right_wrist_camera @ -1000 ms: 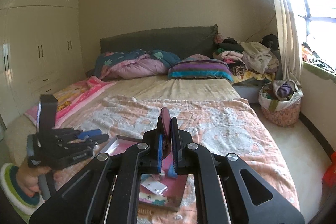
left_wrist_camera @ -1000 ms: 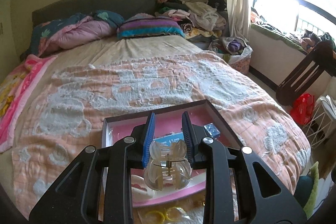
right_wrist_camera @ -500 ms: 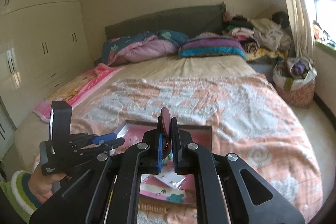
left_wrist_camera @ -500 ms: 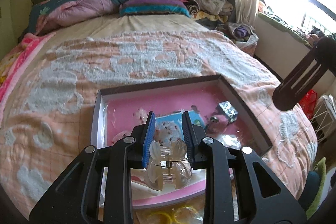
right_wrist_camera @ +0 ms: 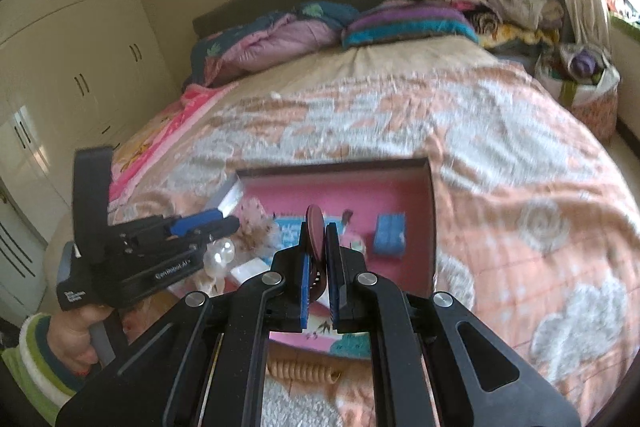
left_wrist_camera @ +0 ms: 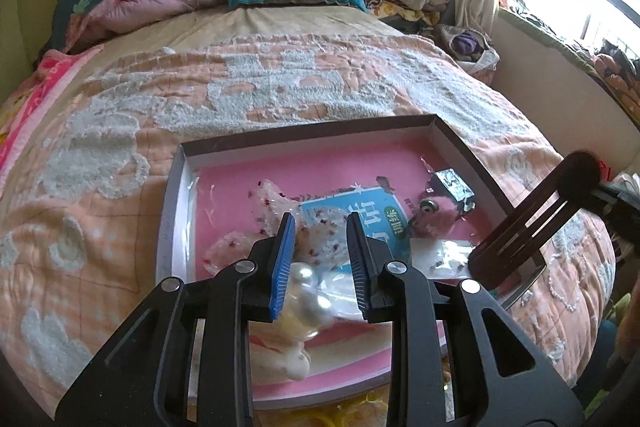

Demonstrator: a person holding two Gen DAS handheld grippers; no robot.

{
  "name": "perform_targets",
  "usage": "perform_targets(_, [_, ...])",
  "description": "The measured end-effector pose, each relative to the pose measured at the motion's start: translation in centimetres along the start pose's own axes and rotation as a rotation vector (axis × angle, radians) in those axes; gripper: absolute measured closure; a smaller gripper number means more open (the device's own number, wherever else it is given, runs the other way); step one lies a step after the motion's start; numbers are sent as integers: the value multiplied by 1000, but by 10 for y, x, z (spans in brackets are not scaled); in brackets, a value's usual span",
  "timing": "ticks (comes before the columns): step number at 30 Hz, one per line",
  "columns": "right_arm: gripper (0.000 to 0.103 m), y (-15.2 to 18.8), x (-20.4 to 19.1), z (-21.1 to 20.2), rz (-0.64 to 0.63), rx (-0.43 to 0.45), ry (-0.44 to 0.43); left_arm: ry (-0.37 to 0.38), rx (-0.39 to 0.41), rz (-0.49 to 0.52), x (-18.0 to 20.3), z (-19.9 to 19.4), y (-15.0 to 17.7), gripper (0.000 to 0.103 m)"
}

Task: Organize jewelry
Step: 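Carry the clear clip and maroon clip into the pink tray and release both, then withdraw both open tools toward the yellow hair-tie bag and spiral tie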

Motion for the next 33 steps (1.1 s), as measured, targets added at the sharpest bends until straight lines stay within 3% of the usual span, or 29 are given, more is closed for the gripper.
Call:
perform_targets(2, [96,7,4,8,18,-31,1,2,-7,1,1,2,2,83])
perform_targets(7, [91,17,13,16,25,-81,63,-1,-4,4,2,-1,3,71])
perform_targets(9, [74,18,17,13,32,-79,75,0,0,4,4,-3,3,67])
perform_targets(10, [58,18,19,8,33,-74,90,2,1,5,5,-4,3,66])
perform_targets(15, [52,16,26,-17,49,-30,121,16,10,19,15,-11,1,55])
perform_targets(19, [33,11,30,-42,92,28,130,37,30,16,23,-22,-1,43])
perform_targets(22, [32,10,28,-59,85,56,145,39,50,17,27,-35,-3,34])
perform_targets(23, [32,10,27,-63,81,59,144,41,57,13,28,-41,-4,26])
perform_targets(27, [23,11,19,-83,65,80,127,56,100,-14,29,-69,-6,12])
perform_targets(33, [22,17,-2,-108,-3,91,112,41,135,-38,32,-102,0,10])
Point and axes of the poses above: each gripper's, at about its wrist camera, not at the fingertips, and z roughly the way its jaws point, x to its right, y to its underside, the point moved 4 cm from there along z, roughly the way its jaws point, and after that the axes turned 4 degrees about x, right-handed, at the moved point
